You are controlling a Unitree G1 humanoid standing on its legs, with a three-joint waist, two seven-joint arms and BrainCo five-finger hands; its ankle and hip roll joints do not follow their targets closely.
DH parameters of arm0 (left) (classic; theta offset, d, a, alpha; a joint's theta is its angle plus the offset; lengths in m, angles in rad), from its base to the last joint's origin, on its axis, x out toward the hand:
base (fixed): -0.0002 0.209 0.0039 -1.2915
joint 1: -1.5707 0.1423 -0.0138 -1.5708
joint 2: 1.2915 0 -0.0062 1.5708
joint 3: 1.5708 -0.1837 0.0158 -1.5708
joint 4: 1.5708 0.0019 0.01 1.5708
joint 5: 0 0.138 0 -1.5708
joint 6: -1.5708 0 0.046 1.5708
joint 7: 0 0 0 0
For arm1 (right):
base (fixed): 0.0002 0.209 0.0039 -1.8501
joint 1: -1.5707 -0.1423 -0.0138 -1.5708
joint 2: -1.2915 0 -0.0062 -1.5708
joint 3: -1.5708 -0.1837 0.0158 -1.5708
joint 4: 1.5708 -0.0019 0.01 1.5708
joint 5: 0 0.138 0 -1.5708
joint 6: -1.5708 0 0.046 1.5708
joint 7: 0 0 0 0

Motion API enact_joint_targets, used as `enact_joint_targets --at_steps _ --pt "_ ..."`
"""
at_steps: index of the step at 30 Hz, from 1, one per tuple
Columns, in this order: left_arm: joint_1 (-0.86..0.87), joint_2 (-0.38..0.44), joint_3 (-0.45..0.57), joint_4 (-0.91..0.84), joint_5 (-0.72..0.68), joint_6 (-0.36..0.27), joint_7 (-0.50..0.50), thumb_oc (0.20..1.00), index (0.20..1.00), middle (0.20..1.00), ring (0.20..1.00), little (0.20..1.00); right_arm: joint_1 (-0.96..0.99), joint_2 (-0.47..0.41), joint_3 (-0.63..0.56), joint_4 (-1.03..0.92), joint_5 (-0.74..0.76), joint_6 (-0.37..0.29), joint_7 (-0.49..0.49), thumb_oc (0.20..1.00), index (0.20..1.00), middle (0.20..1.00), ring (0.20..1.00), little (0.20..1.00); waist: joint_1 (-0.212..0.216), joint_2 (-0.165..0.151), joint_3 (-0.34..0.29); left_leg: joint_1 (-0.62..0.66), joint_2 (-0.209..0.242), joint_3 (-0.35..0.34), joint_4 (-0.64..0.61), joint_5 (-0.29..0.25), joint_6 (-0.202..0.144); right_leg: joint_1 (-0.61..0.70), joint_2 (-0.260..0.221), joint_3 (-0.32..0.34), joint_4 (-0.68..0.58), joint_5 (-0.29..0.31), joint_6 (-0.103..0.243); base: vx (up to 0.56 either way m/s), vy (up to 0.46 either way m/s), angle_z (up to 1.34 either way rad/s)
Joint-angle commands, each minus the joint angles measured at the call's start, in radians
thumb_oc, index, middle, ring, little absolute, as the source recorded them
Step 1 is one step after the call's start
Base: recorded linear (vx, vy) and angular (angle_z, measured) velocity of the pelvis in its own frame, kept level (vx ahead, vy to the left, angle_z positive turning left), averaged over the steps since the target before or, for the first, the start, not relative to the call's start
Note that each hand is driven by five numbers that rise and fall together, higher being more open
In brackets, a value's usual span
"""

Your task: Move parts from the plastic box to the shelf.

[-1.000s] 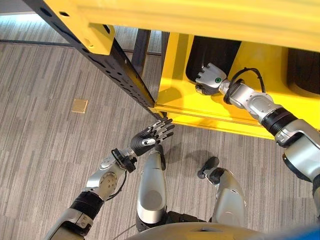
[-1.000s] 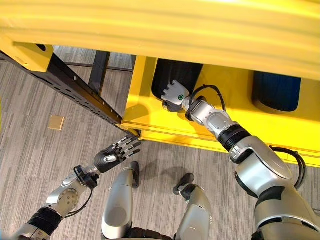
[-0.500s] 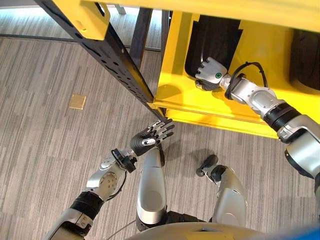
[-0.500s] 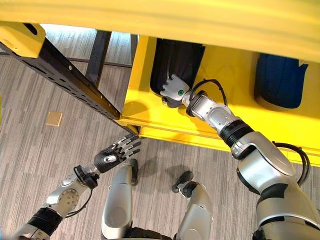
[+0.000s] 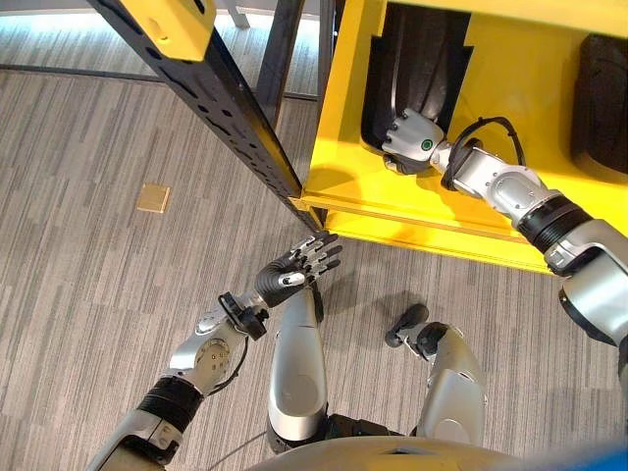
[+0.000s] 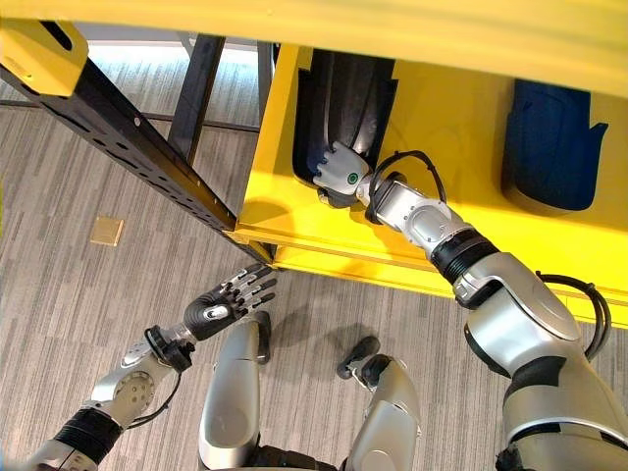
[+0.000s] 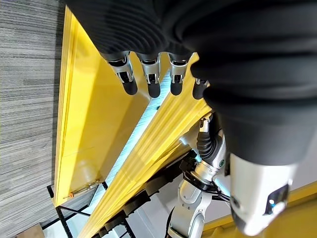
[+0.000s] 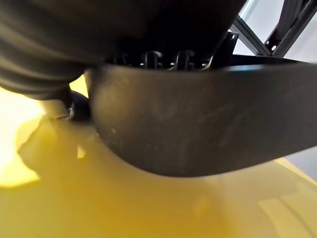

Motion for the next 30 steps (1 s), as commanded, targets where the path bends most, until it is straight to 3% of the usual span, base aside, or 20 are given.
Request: enact_joint_targets --at_steps 1,5,6,8,9,10,12,20,27,30 --pt "0.012 -0.003 -0.033 -0.097 -0.034 -0.048 -0.026 1.000 1.000 1.000 1.000 1.000 0.011 -0.031 0.052 0.071 -0.105 0.006 0.031 0.200 0.200 0.200 0.200 0.200 0.033 0.014 0.014 0.010 0.050 0.034 -0.056 0.047 0.013 -0.003 -0.121 0.025 0.106 -0.005 0.155 0.00 0.000 0.00" --pt "0.013 -0.006 -0.031 -0.092 -0.029 -0.048 -0.033 1.000 1.000 1.000 1.000 1.000 0.012 -0.043 0.060 0.074 -0.113 0.011 0.019 0.200 0.200 0.200 0.200 0.200 0.032 0.012 0.014 0.012 0.050 0.033 -0.059 0.048 0.013 -0.003 -0.122 0.026 0.104 -0.003 0.157 0.00 0.000 0.00" --pt "0.014 -0.005 -0.031 -0.092 -0.030 -0.048 -0.032 1.000 1.000 1.000 1.000 1.000 0.013 -0.045 0.060 0.074 -0.112 0.017 0.015 0.263 0.263 0.263 0.263 0.263 0.032 0.013 0.014 0.012 0.049 0.033 -0.060 0.048 0.013 -0.003 -0.122 0.026 0.104 -0.003 0.157 0.00 0.000 0.00" --pt "0.014 -0.004 -0.032 -0.090 -0.034 -0.050 -0.031 1.000 1.000 1.000 1.000 1.000 0.015 -0.045 0.058 0.073 -0.088 0.046 0.015 0.580 0.580 0.580 0.580 0.580 0.030 0.013 0.014 0.014 0.050 0.034 -0.060 0.048 0.012 -0.002 -0.121 0.027 0.100 -0.002 0.157 0.00 0.000 0.00" --pt "0.013 -0.006 -0.034 -0.087 -0.034 -0.052 -0.031 1.000 1.000 1.000 1.000 1.000 0.018 -0.040 0.052 0.077 -0.050 0.073 0.028 0.944 0.944 0.944 0.944 0.944 0.029 0.013 0.014 0.013 0.050 0.034 -0.060 0.048 0.012 -0.003 -0.120 0.028 0.100 -0.001 0.157 0.00 0.000 0.00" --pt "0.012 -0.006 -0.035 -0.088 -0.033 -0.053 -0.030 1.000 1.000 1.000 1.000 1.000 0.019 -0.037 0.048 0.080 -0.034 0.081 0.035 1.000 1.000 1.000 1.000 1.000 0.028 0.013 0.014 0.012 0.051 0.034 -0.060 0.048 0.011 -0.004 -0.120 0.029 0.099 0.000 0.158 -0.08 -0.014 0.00" --pt "0.002 -0.014 -0.043 -0.087 -0.033 -0.061 -0.019 1.000 1.000 1.000 1.000 1.000 0.036 -0.026 0.012 0.090 0.110 0.129 0.048 1.000 1.000 1.000 1.000 1.000 0.019 0.015 0.014 0.003 0.052 0.042 -0.087 0.081 0.020 -0.017 -0.111 0.022 0.075 0.023 0.142 -0.09 -0.007 0.01" --pt "-0.022 -0.025 -0.063 -0.078 -0.037 -0.067 -0.001 1.000 1.000 1.000 1.000 1.000 0.059 0.002 -0.031 0.135 0.084 0.135 -0.009 1.000 1.000 1.000 1.000 1.000 0.005 0.028 0.014 0.031 0.038 0.051 -0.124 0.096 0.019 -0.002 -0.103 0.028 0.048 0.032 0.145 0.00 0.000 0.00" --pt "-0.022 -0.029 -0.063 -0.072 -0.037 -0.069 -0.005 1.000 1.000 1.000 1.000 1.000 0.098 0.015 -0.045 0.136 0.204 0.146 0.035 1.000 1.000 1.000 1.000 1.000 -0.003 0.029 0.014 0.065 0.031 0.063 -0.149 0.105 0.020 0.027 -0.101 0.027 0.029 0.035 0.145 0.01 0.008 -0.02" --pt "-0.029 -0.033 -0.065 -0.070 -0.035 -0.068 0.002 1.000 1.000 1.000 1.000 1.000 0.117 0.032 -0.051 0.141 0.266 0.123 0.117 1.000 1.000 1.000 1.000 1.000 -0.007 0.029 0.014 0.076 0.029 0.067 -0.155 0.106 0.021 0.036 -0.100 0.028 0.022 0.035 0.144 0.01 0.006 0.00"
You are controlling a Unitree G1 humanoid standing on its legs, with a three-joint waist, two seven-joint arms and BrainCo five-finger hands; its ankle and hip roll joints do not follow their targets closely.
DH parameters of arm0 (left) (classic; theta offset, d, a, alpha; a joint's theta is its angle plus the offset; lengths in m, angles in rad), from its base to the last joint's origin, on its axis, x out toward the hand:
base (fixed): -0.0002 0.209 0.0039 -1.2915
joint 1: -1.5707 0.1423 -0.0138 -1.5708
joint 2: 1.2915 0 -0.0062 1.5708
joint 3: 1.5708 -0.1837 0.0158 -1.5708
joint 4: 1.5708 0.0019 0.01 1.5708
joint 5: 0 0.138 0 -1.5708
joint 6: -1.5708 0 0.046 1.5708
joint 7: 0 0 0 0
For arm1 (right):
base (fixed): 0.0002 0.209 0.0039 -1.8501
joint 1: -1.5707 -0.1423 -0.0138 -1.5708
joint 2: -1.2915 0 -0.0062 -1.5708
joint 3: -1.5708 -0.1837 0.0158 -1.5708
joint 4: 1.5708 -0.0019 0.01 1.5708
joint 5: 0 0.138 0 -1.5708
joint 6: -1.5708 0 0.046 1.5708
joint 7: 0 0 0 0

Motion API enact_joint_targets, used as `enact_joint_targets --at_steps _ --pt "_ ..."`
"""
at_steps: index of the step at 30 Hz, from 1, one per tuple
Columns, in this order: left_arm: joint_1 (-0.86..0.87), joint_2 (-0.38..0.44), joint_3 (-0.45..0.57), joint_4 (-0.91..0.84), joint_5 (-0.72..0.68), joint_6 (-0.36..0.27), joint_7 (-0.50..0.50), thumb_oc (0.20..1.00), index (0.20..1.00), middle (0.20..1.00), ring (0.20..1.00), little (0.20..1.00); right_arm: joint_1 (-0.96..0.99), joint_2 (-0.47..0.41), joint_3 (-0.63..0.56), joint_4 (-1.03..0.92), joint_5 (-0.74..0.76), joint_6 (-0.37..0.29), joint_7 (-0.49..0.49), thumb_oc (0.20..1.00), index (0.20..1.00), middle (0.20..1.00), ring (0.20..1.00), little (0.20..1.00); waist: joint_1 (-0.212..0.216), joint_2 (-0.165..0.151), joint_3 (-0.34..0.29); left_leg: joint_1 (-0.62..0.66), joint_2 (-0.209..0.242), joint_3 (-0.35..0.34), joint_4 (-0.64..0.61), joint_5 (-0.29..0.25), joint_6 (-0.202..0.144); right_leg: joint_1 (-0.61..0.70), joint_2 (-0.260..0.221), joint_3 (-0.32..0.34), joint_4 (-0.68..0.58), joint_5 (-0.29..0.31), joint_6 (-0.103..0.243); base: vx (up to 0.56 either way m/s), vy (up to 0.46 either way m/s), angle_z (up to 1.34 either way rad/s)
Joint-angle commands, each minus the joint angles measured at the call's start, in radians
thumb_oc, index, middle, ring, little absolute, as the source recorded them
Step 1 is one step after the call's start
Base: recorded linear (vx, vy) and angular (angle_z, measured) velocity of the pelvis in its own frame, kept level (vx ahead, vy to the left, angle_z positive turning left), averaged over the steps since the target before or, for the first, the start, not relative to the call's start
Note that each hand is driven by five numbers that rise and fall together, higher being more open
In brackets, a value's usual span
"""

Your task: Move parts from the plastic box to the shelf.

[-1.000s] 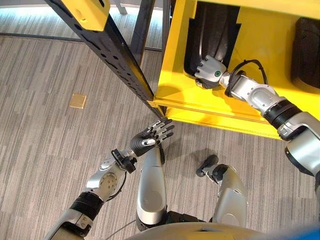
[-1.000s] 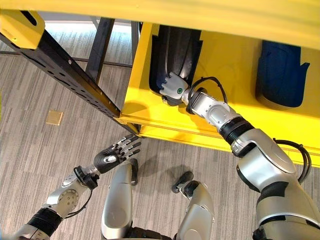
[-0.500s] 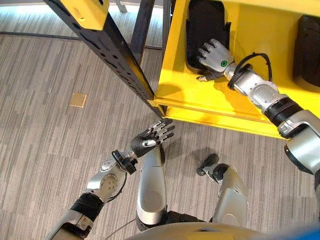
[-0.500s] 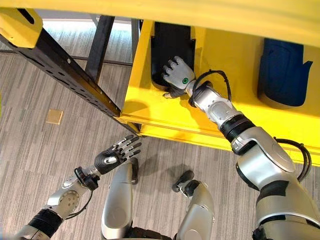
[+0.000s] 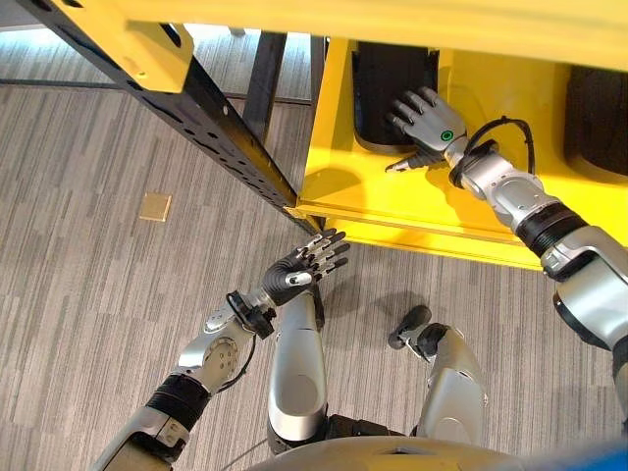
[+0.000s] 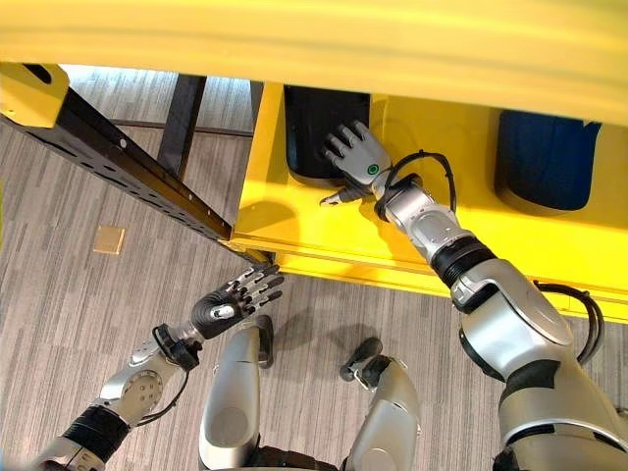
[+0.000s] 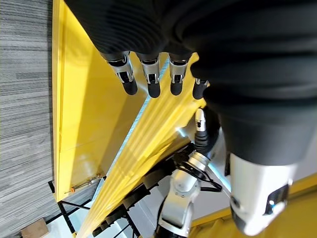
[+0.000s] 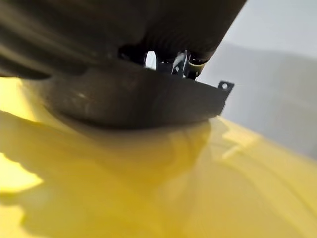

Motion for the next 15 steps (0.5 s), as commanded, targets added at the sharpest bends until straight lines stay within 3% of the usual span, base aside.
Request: enact_joint_targets --at_steps 1,5,6,8,13,15 --pt "-0.006 -0.010 -0.027 -0.071 -0.029 -0.033 0.001 1.000 1.000 1.000 1.000 1.000 0.063 0.006 0.029 0.062 0.100 -0.032 0.175 1.000 1.000 1.000 1.000 1.000 0.016 0.021 0.017 0.021 0.044 0.040 -0.106 0.100 0.026 0.010 -0.097 0.017 0.045 0.024 0.150 0.00 0.000 0.00" --pt "0.001 -0.009 -0.009 -0.087 -0.024 -0.015 0.006 1.000 1.000 1.000 1.000 1.000 0.087 0.021 0.033 0.042 0.287 -0.038 0.352 1.000 1.000 1.000 1.000 1.000 0.016 0.019 0.017 0.023 0.045 0.044 -0.109 0.102 0.025 0.012 -0.097 0.015 0.043 0.024 0.146 0.00 0.000 0.00" --pt "0.004 -0.007 -0.002 -0.093 -0.019 -0.007 0.005 1.000 1.000 1.000 1.000 1.000 0.097 0.030 0.031 0.025 0.373 -0.035 0.437 1.000 1.000 1.000 1.000 1.000 0.017 0.017 0.017 0.026 0.047 0.048 -0.112 0.104 0.023 0.015 -0.099 0.012 0.042 0.022 0.144 0.00 0.000 0.00" --pt "0.011 -0.006 0.010 -0.100 -0.012 0.005 0.006 1.000 1.000 1.000 1.000 1.000 0.110 0.043 0.023 -0.018 0.410 -0.042 0.492 1.000 1.000 1.000 1.000 1.000 0.017 0.011 0.017 0.031 0.050 0.054 -0.115 0.107 0.021 0.021 -0.099 0.007 0.043 0.020 0.142 0.01 -0.016 0.00" --pt "0.027 -0.009 0.016 -0.113 0.002 0.008 0.012 1.000 1.000 1.000 1.000 1.000 0.113 0.045 0.014 -0.095 0.459 -0.034 0.546 1.000 1.000 1.000 1.000 1.000 0.017 0.001 0.017 0.042 0.059 0.062 -0.122 0.114 0.019 0.032 -0.095 0.002 0.039 0.022 0.140 0.00 -0.008 0.00" --pt "0.029 -0.011 0.013 -0.116 0.005 0.003 0.026 1.000 1.000 1.000 1.000 1.000 0.113 0.042 0.001 -0.126 0.461 -0.019 0.506 1.000 1.000 1.000 1.000 1.000 0.013 -0.003 0.017 0.042 0.062 0.063 -0.120 0.115 0.019 0.033 -0.092 0.004 0.039 0.022 0.139 0.00 0.000 0.00"
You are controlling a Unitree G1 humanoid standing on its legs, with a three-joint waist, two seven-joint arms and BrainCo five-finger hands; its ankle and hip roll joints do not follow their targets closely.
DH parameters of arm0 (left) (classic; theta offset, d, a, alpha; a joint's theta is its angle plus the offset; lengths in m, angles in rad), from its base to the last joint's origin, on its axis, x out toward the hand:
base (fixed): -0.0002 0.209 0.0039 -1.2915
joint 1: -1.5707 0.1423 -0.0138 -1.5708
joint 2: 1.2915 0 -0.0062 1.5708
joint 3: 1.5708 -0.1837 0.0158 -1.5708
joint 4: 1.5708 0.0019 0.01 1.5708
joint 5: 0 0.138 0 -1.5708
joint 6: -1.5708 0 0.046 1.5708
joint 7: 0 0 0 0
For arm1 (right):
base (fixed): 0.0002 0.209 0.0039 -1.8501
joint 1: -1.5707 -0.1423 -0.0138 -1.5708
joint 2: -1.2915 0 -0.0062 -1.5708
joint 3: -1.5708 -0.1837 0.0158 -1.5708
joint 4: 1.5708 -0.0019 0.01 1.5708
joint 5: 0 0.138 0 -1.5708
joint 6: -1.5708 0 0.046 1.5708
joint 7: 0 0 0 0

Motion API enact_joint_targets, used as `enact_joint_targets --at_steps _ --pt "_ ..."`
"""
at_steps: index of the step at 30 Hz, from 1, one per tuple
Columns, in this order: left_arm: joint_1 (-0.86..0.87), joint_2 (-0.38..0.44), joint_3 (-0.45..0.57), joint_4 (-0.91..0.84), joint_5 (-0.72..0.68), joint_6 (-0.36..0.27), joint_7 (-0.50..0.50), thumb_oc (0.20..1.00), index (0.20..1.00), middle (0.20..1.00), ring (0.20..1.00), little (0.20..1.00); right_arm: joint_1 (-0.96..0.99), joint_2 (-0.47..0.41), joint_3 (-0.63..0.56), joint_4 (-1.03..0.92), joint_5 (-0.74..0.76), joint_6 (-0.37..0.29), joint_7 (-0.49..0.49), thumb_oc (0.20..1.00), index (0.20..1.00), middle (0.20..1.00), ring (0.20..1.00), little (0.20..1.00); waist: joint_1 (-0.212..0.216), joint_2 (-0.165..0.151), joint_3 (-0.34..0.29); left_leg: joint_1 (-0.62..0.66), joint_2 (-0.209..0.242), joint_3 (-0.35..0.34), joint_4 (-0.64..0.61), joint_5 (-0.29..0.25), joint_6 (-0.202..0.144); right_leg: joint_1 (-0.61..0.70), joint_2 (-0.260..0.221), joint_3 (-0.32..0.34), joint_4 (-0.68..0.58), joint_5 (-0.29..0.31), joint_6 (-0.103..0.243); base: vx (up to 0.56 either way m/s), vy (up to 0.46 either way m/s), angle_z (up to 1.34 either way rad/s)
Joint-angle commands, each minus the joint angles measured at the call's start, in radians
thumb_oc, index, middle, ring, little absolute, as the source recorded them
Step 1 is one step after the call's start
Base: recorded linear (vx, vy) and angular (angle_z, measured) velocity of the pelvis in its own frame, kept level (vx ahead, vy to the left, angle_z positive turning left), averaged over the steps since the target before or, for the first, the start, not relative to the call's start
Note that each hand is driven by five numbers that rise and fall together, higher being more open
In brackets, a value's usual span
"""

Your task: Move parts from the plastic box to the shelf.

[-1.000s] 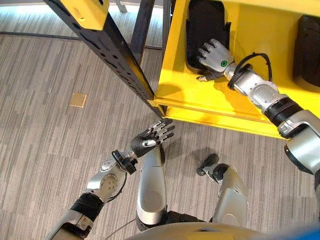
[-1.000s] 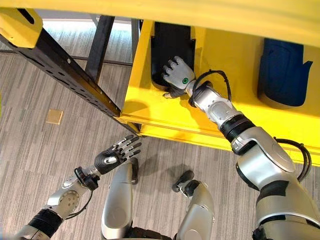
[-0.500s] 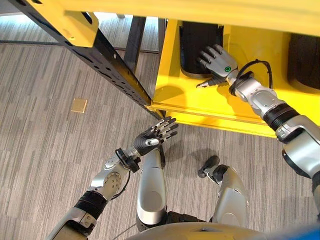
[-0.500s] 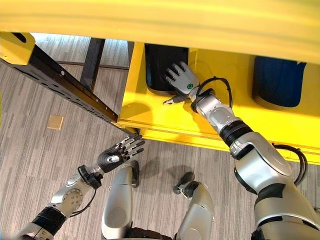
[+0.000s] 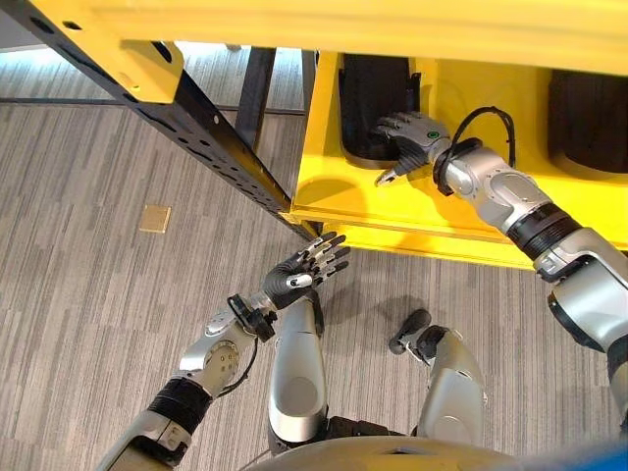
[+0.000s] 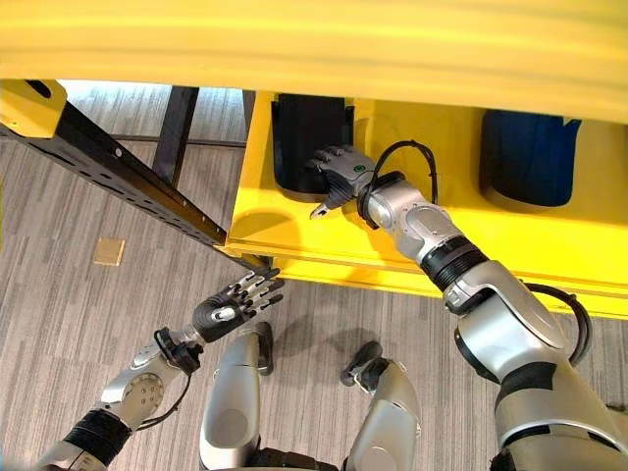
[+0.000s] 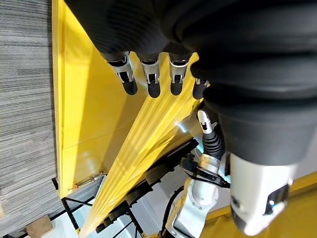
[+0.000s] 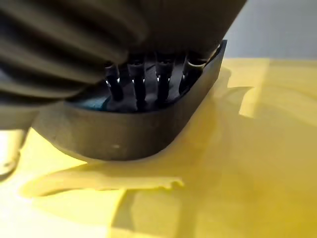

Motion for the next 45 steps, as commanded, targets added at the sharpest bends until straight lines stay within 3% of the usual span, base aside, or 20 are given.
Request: enact_joint_targets --at_steps 1,3,7,14,17,34,45 --pt "0.015 0.001 -0.002 -0.113 0.000 -0.030 0.018 1.000 1.000 1.000 1.000 1.000 0.114 0.026 0.043 0.042 0.052 -0.011 0.083 1.000 1.000 1.000 1.000 1.000 0.033 -0.012 0.027 0.025 0.059 0.061 -0.107 0.108 0.022 0.022 -0.096 0.006 0.044 0.023 0.139 0.00 0.000 0.00" --pt "0.016 -0.001 -0.009 -0.115 -0.003 -0.038 0.033 1.000 1.000 1.000 1.000 1.000 0.121 0.037 0.018 0.033 0.103 0.024 0.066 1.000 1.000 1.000 1.000 1.000 0.029 -0.013 0.027 0.026 0.060 0.060 -0.102 0.109 0.022 0.024 -0.094 0.008 0.047 0.021 0.138 0.00 0.000 0.00" --pt "0.016 -0.001 -0.011 -0.122 -0.008 -0.039 0.044 1.000 1.000 1.000 1.000 1.000 0.126 0.037 -0.005 0.021 0.077 0.027 0.048 1.000 1.000 1.000 1.000 1.000 0.024 -0.011 0.027 0.024 0.062 0.060 -0.097 0.106 0.023 0.022 -0.095 0.011 0.052 0.019 0.138 0.00 0.000 0.00" --pt "-0.011 -0.015 -0.036 -0.112 -0.021 -0.052 0.071 1.000 1.000 1.000 1.000 1.000 0.136 0.079 -0.098 0.126 0.123 0.179 -0.185 1.000 1.000 1.000 1.000 1.000 0.013 0.003 0.027 0.016 0.055 0.056 -0.091 0.102 0.027 0.014 -0.091 0.023 0.055 0.020 0.138 0.00 0.011 0.00" --pt "-0.022 -0.023 -0.045 -0.107 -0.024 -0.056 0.078 1.000 1.000 1.000 1.000 1.000 0.134 0.095 -0.117 0.169 0.123 0.181 -0.215 1.000 1.000 1.000 1.000 1.000 0.012 0.007 0.027 0.014 0.051 0.053 -0.091 0.101 0.028 0.011 -0.089 0.026 0.055 0.019 0.137 0.00 0.022 -0.01" --pt "-0.052 -0.043 -0.054 -0.080 -0.036 -0.060 0.078 1.000 1.000 1.000 1.000 1.000 0.156 0.157 -0.125 0.210 0.143 0.206 -0.236 1.000 1.000 1.000 1.000 1.000 0.011 0.022 0.027 0.003 0.037 0.051 -0.093 0.101 0.033 0.000 -0.094 0.029 0.062 0.013 0.134 0.00 0.006 0.00" --pt "-0.062 -0.053 -0.054 -0.081 -0.034 -0.064 0.092 1.000 1.000 1.000 1.000 1.000 0.214 0.214 -0.156 0.207 0.358 0.260 -0.226 1.000 1.000 1.000 1.000 1.000 0.002 0.021 0.027 -0.001 0.036 0.056 -0.096 0.106 0.032 -0.007 -0.088 0.034 0.061 0.013 0.130 0.00 -0.001 -0.01"
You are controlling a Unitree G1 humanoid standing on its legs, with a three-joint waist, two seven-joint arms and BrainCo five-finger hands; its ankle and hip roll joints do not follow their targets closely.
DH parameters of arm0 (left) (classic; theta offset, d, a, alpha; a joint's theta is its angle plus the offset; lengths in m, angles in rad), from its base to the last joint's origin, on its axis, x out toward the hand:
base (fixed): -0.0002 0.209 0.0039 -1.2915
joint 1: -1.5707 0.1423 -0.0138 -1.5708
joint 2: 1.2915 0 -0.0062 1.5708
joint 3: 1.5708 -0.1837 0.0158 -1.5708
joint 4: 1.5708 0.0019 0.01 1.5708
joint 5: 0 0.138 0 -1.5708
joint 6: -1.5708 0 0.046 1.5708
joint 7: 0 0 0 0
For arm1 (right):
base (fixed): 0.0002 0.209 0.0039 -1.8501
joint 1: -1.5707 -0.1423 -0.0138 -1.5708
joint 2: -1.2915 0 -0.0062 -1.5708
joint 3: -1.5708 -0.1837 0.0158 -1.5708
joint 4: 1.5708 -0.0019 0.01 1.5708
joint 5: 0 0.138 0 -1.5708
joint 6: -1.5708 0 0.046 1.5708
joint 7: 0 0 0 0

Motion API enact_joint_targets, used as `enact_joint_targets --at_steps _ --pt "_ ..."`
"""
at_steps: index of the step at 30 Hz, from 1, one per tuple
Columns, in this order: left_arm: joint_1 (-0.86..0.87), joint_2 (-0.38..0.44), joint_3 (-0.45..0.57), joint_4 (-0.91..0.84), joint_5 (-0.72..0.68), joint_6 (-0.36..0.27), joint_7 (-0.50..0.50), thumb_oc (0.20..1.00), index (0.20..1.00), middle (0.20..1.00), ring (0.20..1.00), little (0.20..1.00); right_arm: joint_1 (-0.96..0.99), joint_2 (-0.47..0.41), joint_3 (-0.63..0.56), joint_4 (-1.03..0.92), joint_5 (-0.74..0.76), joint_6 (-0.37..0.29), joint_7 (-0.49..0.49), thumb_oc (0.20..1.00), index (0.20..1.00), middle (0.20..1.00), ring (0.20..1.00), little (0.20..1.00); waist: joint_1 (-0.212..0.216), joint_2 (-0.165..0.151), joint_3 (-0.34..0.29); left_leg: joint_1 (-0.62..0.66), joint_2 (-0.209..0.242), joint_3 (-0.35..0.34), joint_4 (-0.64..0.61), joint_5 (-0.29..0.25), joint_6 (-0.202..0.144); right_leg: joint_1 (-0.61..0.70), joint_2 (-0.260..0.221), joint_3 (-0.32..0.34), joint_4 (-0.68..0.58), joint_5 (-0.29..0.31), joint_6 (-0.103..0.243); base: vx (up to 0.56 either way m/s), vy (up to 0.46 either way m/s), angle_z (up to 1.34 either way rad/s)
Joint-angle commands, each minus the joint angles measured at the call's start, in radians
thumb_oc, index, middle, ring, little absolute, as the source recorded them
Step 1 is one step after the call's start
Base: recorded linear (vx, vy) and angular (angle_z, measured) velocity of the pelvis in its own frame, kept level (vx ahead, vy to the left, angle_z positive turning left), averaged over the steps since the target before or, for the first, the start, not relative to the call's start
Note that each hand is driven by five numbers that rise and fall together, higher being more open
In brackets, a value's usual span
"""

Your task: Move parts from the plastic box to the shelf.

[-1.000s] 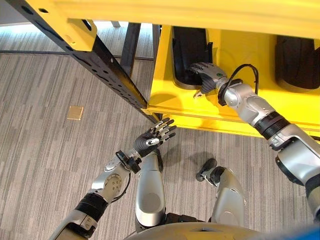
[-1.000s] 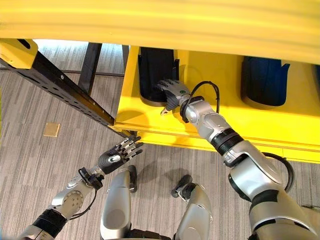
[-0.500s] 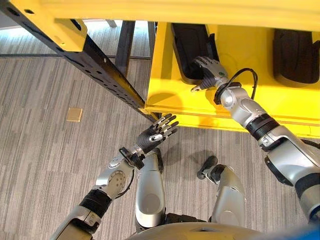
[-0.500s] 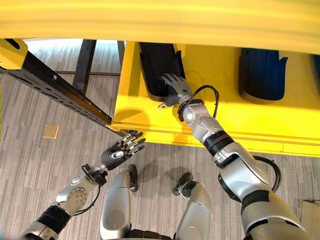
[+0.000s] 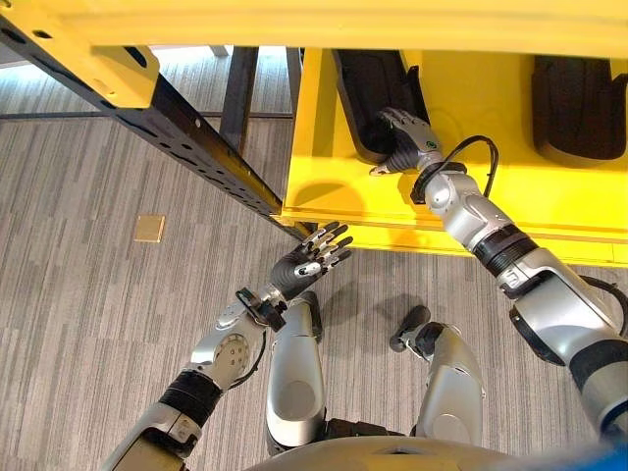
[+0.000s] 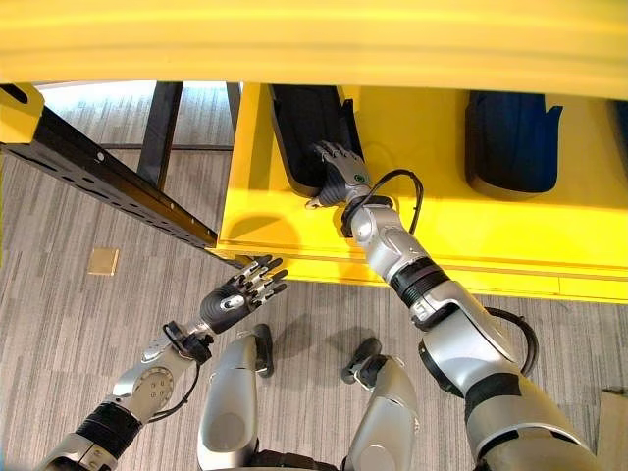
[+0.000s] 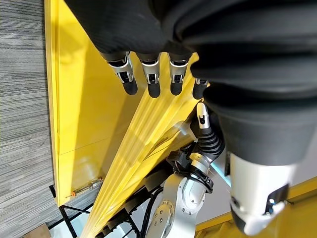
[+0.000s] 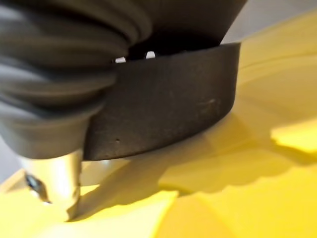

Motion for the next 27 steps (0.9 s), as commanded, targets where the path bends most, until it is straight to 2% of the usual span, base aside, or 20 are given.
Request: enact_joint_targets --at_steps 1,22,27 --pt "-0.016 -0.021 -0.036 -0.082 -0.028 -0.043 -0.003 1.000 1.000 1.000 1.000 1.000 0.122 0.028 -0.005 0.114 0.152 0.109 0.057 1.000 1.000 1.000 1.000 1.000 0.035 0.023 0.037 0.013 0.036 0.041 -0.106 0.111 0.025 0.023 -0.086 0.015 0.056 0.008 0.127 0.00 0.000 0.00" --pt "-0.034 -0.058 -0.064 -0.047 -0.029 -0.100 0.026 1.000 1.000 1.000 1.000 1.000 0.214 0.131 -0.020 0.083 0.283 0.179 -0.013 1.000 1.000 1.000 1.000 1.000 0.007 0.023 0.037 0.017 0.040 0.061 -0.116 0.120 0.024 0.019 -0.071 0.027 0.048 0.008 0.121 0.00 0.000 0.00" --pt "-0.038 -0.064 -0.075 -0.039 -0.031 -0.117 0.035 1.000 1.000 1.000 1.000 1.000 0.229 0.149 -0.017 0.078 0.271 0.185 -0.072 1.000 1.000 1.000 1.000 1.000 0.000 0.024 0.037 0.015 0.041 0.065 -0.115 0.121 0.024 0.016 -0.068 0.030 0.051 0.006 0.120 0.00 0.000 0.00"
